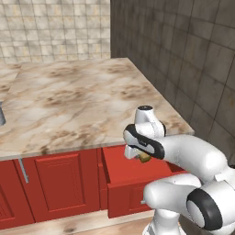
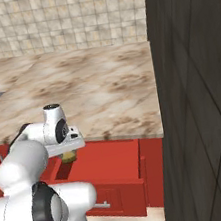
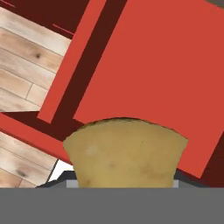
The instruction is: Restock the sink supplies by placing the sponge and soap dispenser on the counter and next to the sink. Make sure the soap dispenser is upright.
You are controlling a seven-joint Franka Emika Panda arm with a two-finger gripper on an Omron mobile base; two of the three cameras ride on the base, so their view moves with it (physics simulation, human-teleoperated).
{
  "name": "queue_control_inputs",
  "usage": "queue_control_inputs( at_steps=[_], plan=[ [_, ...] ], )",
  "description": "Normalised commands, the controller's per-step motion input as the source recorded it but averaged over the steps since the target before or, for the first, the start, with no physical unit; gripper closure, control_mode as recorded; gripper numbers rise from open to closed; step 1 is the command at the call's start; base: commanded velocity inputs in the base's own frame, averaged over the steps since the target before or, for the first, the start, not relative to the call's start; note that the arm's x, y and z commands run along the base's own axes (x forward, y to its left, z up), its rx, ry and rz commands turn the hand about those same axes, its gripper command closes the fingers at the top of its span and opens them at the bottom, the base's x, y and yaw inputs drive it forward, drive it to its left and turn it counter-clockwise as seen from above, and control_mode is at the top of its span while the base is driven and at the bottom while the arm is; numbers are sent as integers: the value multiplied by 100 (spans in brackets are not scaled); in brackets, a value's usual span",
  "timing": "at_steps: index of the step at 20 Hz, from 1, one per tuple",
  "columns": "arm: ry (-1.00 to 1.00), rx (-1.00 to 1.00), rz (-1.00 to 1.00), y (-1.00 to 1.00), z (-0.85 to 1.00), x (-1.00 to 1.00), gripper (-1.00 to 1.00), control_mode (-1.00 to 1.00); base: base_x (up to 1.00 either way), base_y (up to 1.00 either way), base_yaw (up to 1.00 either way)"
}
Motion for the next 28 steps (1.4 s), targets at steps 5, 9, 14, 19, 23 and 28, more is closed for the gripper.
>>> queue_control_inputs(
  at_steps=[5, 9, 14, 19, 23, 28],
  plan=[
    [12, -7, -9, 63, 33, 0, 100, -100, 0, 0, 0],
    [15, -6, 3, 33, -9, 0, 100, -100, 0, 0, 0],
    [15, -8, 0, 83, -2, 4, 100, -100, 0, 0, 0],
    [0, 0, 0, 0, 0, 0, 100, 100, 25, 100, -7],
    [0, 0, 0, 0, 0, 0, 100, 100, 37, 100, -12],
    [0, 0, 0, 0, 0, 0, 100, 100, 54, 100, -15]
  ],
)
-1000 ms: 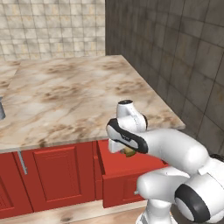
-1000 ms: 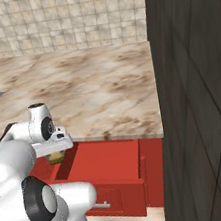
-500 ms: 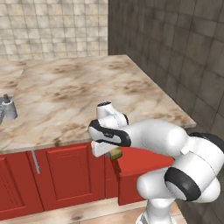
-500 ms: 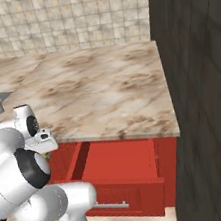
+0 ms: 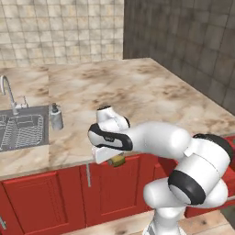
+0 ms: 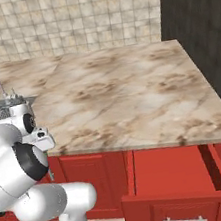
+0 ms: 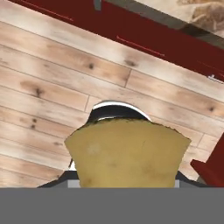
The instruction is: Restock the sink supplies by placing the sponge and soap dispenser on the counter and next to the sink. Make sure the soap dispenser is upright.
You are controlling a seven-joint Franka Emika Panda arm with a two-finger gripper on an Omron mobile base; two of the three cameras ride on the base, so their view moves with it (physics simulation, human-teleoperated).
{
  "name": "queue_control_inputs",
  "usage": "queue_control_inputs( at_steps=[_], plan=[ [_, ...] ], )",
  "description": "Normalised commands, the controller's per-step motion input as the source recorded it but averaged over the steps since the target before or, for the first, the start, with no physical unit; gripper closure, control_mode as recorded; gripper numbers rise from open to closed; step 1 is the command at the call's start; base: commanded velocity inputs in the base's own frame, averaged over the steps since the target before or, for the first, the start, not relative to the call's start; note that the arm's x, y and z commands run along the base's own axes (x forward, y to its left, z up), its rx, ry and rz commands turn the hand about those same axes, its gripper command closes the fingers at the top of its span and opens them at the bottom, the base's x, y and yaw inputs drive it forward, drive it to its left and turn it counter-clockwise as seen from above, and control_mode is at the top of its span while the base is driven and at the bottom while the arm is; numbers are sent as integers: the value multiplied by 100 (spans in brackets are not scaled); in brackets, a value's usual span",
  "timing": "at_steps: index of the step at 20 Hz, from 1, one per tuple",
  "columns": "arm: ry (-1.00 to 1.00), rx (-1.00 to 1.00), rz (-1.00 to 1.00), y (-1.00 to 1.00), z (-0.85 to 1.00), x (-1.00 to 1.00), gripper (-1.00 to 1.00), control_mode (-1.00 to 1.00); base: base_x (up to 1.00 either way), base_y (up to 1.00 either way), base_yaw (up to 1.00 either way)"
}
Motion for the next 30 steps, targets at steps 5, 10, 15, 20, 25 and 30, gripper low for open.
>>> queue_control_inputs(
  at_steps=[5, 10, 15, 20, 25, 30],
  plan=[
    [0, 0, 0, 0, 0, 0, 100, 100, 56, 100, -16],
    [0, 0, 0, 0, 0, 0, 100, 100, 42, 74, -13],
    [3, 0, -2, 0, 0, 54, 100, -100, 23, 17, -3],
    [9, 0, -4, 0, -18, 83, 100, -100, 0, 0, 0],
    [2, -3, -4, 34, -39, 57, 100, -100, 0, 0, 0],
    [0, -7, -6, 35, -42, 31, 100, -100, 0, 0, 0]
  ],
)
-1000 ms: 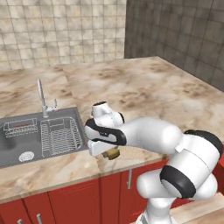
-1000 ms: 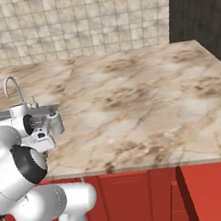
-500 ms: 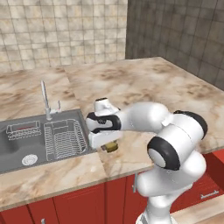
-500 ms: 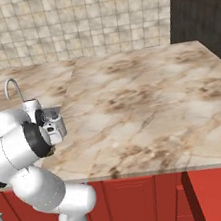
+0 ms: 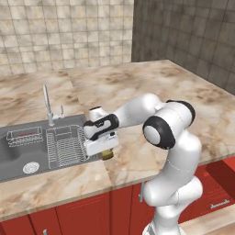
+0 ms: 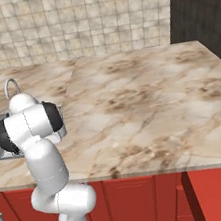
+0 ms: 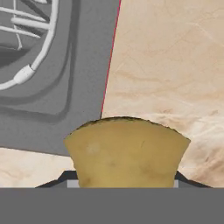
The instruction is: Restock the sink supplies by placing the sponge and soap dispenser on the counter and next to the sink. Make sure the soap dispenser is upright.
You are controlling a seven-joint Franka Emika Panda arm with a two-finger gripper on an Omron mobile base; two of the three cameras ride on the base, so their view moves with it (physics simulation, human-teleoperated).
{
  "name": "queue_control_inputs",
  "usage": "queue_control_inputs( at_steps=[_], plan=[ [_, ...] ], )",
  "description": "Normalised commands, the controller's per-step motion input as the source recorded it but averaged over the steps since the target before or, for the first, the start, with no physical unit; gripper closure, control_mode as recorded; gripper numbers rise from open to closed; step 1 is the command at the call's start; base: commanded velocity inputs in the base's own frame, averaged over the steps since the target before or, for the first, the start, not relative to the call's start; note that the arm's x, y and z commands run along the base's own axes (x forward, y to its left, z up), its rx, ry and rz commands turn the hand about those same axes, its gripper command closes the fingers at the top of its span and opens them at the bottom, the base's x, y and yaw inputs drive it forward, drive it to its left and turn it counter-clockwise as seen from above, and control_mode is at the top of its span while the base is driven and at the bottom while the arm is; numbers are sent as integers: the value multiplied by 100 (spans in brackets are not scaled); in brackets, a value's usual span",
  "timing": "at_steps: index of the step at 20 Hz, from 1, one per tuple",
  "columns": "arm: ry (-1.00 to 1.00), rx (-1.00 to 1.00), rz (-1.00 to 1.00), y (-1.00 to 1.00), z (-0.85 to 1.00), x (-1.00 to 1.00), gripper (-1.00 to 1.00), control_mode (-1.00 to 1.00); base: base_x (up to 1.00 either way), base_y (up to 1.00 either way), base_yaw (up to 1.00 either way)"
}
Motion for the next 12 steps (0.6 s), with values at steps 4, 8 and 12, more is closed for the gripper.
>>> queue_control_inputs(
  at_steps=[4, 8, 12],
  plan=[
    [0, -5, -9, 6, -29, 27, 100, -100, 0, 0, 0],
    [0, -1, -6, -6, -24, 26, 100, -100, 0, 0, 0],
    [0, 0, -2, -10, -25, 5, 100, -100, 0, 0, 0]
  ],
)
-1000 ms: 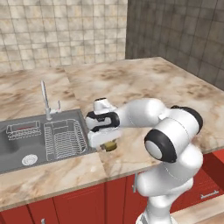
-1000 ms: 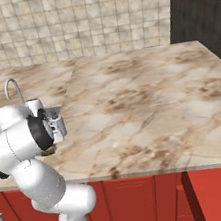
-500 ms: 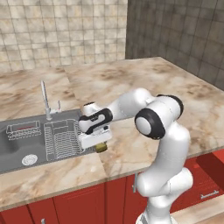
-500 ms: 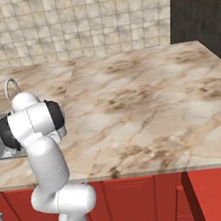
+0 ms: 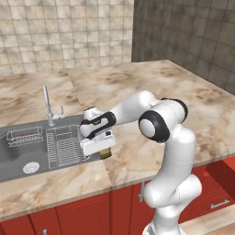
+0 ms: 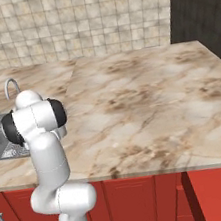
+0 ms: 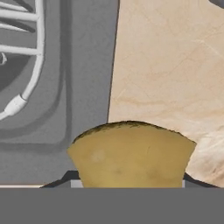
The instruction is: Restock the sink supplies by placing the sponge and soap dispenser on the counter and next to the sink. Make sure the soap dispenser is upright.
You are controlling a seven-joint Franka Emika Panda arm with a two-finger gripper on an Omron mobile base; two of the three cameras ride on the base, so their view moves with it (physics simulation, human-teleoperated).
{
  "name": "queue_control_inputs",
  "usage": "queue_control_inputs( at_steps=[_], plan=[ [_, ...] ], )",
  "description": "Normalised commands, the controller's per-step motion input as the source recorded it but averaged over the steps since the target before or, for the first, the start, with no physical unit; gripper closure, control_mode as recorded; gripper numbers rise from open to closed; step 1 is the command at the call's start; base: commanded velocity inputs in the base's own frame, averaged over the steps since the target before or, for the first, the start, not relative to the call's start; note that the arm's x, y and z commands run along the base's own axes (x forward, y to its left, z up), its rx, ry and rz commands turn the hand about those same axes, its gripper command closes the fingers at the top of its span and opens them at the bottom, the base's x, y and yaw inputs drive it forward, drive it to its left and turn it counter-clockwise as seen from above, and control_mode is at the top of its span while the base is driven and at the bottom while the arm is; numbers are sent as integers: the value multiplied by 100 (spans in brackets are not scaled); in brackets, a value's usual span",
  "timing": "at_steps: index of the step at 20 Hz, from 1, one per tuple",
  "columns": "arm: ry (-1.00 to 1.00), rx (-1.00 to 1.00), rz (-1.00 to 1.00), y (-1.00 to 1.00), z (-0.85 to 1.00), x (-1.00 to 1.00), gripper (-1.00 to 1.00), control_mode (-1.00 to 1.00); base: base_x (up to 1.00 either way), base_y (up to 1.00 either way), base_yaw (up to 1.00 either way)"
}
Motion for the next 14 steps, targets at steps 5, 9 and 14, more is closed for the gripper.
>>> queue_control_inputs(
  at_steps=[5, 9, 14],
  plan=[
    [0, 0, -2, -36, 0, 0, 100, -100, 0, 0, 0],
    [0, 0, -1, -14, -10, 0, -100, -100, 0, 0, 0],
    [-3, 0, 0, 0, -11, -1, -100, -100, 0, 0, 0]
  ],
)
